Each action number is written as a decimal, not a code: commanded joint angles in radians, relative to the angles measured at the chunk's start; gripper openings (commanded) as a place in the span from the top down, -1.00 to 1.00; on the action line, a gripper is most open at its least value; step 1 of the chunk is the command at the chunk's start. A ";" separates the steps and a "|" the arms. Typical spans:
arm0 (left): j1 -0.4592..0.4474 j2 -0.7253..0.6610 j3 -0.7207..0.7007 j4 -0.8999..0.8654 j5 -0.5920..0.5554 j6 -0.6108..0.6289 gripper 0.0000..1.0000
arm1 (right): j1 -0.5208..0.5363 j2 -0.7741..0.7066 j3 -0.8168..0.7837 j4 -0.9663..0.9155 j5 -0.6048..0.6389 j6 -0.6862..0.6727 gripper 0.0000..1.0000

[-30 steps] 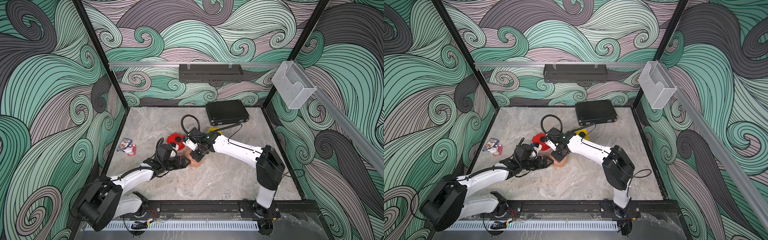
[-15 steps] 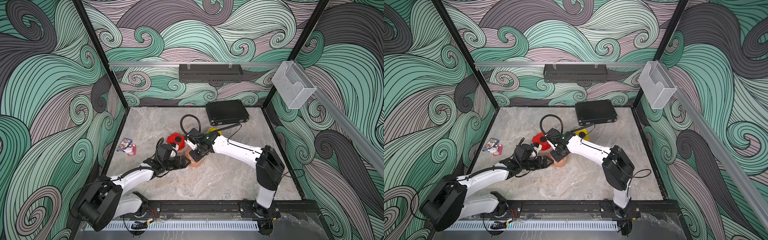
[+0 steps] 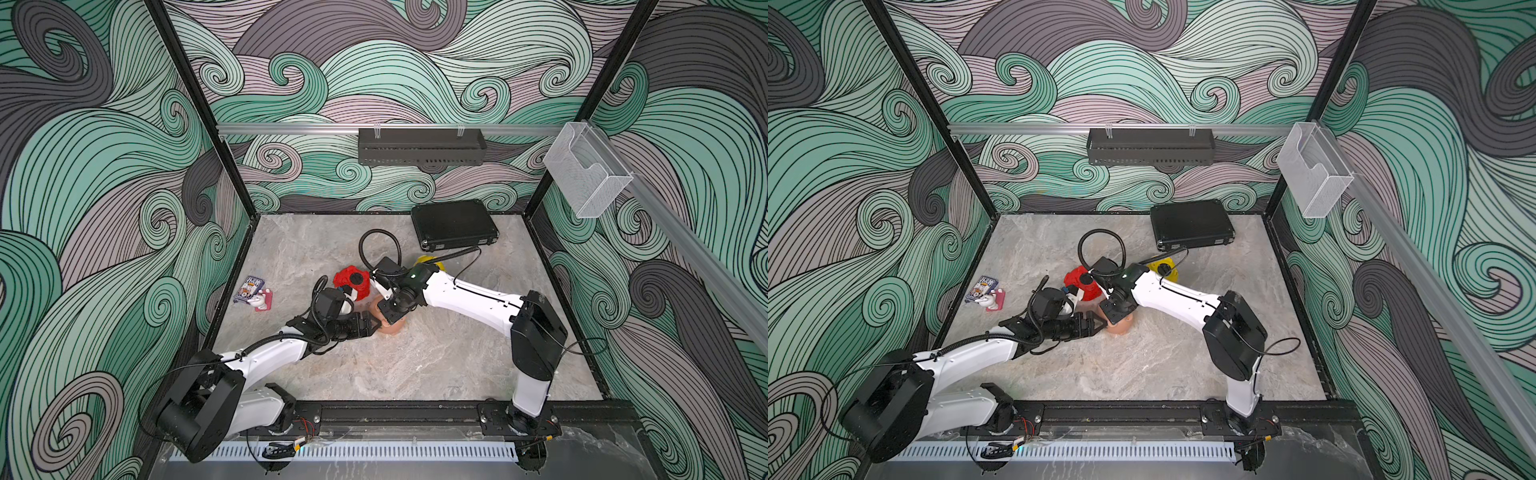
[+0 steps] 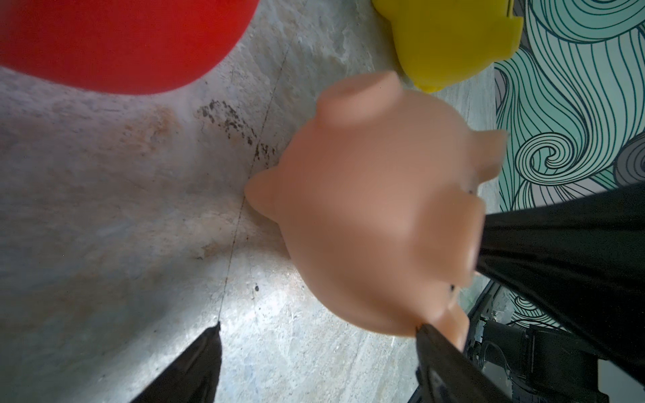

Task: Close piggy banks
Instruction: Screw the knob on the piggy bank.

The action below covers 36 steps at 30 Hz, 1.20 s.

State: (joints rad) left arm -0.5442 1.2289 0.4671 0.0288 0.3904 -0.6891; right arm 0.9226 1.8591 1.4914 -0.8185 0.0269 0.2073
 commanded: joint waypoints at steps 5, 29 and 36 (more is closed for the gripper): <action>0.001 -0.008 0.022 -0.009 -0.001 0.002 -0.72 | 0.005 0.046 0.006 -0.040 0.019 0.035 1.00; 0.001 -0.025 0.077 -0.024 0.012 0.019 -0.76 | 0.007 0.066 0.009 -0.049 0.003 0.043 1.00; 0.000 -0.032 0.062 0.021 0.048 0.008 -0.83 | 0.006 0.067 0.006 -0.050 0.001 0.043 1.00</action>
State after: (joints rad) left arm -0.5442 1.2194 0.5045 0.0132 0.4042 -0.6842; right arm 0.9230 1.8706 1.5085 -0.8425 0.0261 0.2401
